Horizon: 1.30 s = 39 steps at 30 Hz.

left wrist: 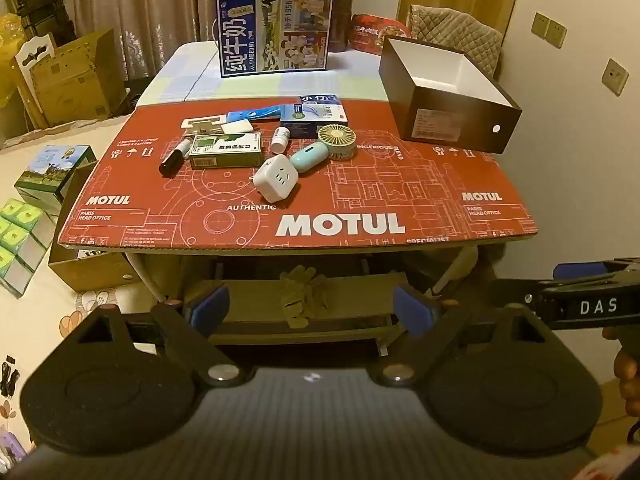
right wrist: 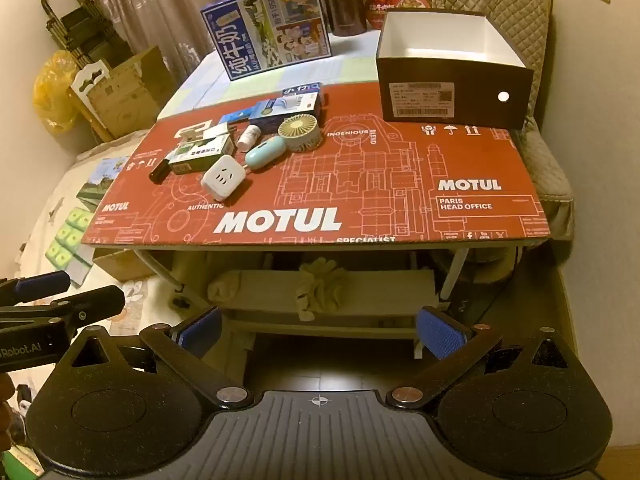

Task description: Organize rigid objects

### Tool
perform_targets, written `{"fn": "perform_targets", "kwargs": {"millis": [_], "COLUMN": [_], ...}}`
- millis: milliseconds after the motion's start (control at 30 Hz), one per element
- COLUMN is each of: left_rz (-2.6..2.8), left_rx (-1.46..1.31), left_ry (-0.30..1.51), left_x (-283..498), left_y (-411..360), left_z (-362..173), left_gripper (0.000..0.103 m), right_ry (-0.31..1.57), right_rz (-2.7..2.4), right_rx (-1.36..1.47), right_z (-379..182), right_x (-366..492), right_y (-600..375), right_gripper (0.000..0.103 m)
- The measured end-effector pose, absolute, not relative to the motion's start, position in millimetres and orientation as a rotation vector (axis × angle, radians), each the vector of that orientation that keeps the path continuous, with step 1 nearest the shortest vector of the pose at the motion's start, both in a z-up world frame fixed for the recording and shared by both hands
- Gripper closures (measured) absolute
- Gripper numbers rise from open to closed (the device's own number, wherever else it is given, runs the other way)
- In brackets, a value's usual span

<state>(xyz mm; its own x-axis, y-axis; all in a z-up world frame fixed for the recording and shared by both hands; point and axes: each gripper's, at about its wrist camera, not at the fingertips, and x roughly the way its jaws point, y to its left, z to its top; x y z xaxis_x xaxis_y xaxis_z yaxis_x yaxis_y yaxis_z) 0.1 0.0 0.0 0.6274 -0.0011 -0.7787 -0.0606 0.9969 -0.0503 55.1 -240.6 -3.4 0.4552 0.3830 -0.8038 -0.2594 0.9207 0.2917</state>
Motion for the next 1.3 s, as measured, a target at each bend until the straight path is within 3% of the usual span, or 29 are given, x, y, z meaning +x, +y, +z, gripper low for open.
{"fn": "perform_targets", "kwargs": {"millis": [1300], "left_rz": [0.035], "left_rx": [-0.072], "left_ry": [0.886], "left_x": [-4.6], "left_y": [0.7], "left_z": [1.3], "left_gripper": [0.016], "right_ry": [1.016], "right_rz": [0.395], "right_rx": [0.130], "right_z": [-1.1], "right_x": [51.7], "right_y": [-237.5], "right_gripper": [0.002]}}
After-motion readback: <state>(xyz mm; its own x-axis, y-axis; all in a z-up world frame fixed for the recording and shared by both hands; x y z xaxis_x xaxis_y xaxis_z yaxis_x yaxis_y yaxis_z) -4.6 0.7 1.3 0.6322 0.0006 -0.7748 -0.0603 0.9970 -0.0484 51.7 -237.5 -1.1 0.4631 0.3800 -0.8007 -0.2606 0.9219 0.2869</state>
